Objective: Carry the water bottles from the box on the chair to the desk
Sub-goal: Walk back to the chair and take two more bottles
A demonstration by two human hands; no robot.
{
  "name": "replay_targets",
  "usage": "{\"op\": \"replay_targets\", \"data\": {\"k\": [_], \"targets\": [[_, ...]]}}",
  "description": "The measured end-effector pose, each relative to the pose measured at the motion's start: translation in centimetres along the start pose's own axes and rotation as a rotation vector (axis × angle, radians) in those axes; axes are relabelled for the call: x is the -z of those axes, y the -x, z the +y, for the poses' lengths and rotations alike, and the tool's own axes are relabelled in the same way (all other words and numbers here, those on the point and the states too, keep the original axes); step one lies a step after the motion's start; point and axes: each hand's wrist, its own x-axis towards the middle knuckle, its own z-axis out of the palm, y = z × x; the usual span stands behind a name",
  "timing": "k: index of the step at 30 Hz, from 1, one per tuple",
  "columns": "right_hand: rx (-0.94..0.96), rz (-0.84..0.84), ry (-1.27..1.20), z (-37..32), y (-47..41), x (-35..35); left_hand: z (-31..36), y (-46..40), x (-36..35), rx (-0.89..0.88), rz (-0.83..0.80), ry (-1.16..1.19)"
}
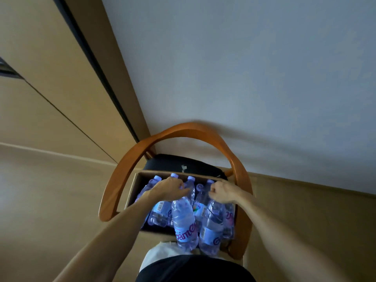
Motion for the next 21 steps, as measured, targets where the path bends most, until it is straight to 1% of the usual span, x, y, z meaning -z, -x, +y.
{"op": "replay_targets", "data": {"k": [6, 8, 10, 13, 16, 19, 21], "targets": [[0.147, 0.058, 0.055, -2.2, 2.8, 1.1, 1.9, 5.5, -0.8, -0.048, 0.105, -0.065], [0.211, 0.101, 0.112, -3.1, 3.6, 2.2, 2.1, 7.4, -0.3, -0.078, 0.142, -0.090], [0.264, 0.158, 0.107, -4.2, 4.0, 3.5, 2.0, 9.2, 0.5, -0.102, 0.208, -0.114], [0.328, 0.242, 0.077, -6.2, 4.7, 5.7, 1.5, 11.9, 2.3, -0.130, 0.345, -0.192], [0.389, 0.337, 0.104, -9.2, 5.2, 7.9, 0.3, 14.9, 4.7, -0.093, 0.536, -0.257], [0.487, 0.446, 0.160, -13.6, 5.7, 10.0, -1.5, 18.2, 8.1, -0.033, 0.708, -0.239], [0.569, 0.486, 0.158, -17.1, 6.3, 11.4, -2.7, 20.9, 10.7, 0.011, 0.834, -0.208]]}}
